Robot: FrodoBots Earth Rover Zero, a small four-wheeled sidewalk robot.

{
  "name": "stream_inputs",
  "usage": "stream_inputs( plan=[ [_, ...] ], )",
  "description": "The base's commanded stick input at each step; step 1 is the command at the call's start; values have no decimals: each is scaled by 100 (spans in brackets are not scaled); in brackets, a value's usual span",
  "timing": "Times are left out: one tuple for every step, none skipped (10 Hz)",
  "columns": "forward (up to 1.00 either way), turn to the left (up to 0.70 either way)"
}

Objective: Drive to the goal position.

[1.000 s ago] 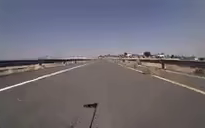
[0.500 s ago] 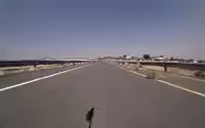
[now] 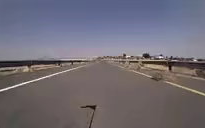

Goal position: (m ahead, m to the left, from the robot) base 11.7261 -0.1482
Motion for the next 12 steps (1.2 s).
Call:
stream_inputs(
  plan=[
    [100, -1],
    [100, -1],
    [100, -1],
    [100, -1],
    [100, -1],
    [100, -1],
    [100, -1],
    [100, -1],
    [100, -1],
    [100, -1],
    [100, -1],
    [100, -1]
  ],
)
